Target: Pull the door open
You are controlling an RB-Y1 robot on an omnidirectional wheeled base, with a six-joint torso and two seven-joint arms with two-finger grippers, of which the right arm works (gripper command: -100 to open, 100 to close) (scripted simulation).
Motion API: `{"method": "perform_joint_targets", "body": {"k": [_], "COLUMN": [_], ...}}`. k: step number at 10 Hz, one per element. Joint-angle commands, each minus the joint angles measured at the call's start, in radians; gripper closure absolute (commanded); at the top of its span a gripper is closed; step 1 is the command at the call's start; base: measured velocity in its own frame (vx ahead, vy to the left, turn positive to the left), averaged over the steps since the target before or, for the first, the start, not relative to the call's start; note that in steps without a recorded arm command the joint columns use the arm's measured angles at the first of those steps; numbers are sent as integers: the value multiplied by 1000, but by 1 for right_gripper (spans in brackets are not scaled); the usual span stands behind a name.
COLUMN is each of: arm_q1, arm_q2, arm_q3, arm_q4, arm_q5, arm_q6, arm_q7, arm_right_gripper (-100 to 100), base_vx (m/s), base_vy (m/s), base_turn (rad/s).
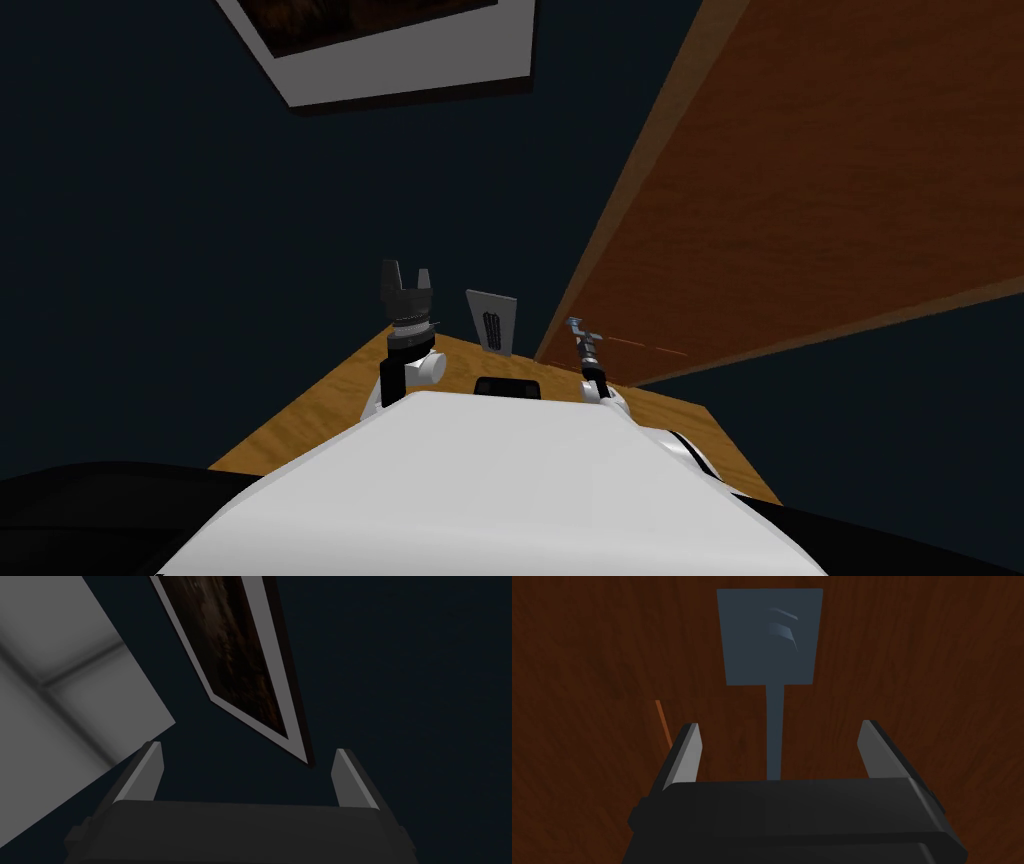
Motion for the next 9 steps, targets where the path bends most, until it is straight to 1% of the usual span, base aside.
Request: {"method": "perform_joint_targets", "body": {"k": [1,2,3,4,9], "arm_q1": [1,-6,0,0,0], "arm_q2": [1,2,1,1,1], "arm_q3": [-28,-48,-35,-35,-35], "arm_q4": [2,18,12,12,12], "arm_q5": [-4,-7,-5,-5,-5], "arm_q6": [5,2,-3,-3,-3], "arm_q7": [6,10,5,5,5], "arm_right_gripper": [-100,-100,-100,100,100], "base_vx": [44,56,27,-4,-3], "base_vy": [-36,-49,-28,4,3], "base_turn": [280,218,41,-37,-3]}}
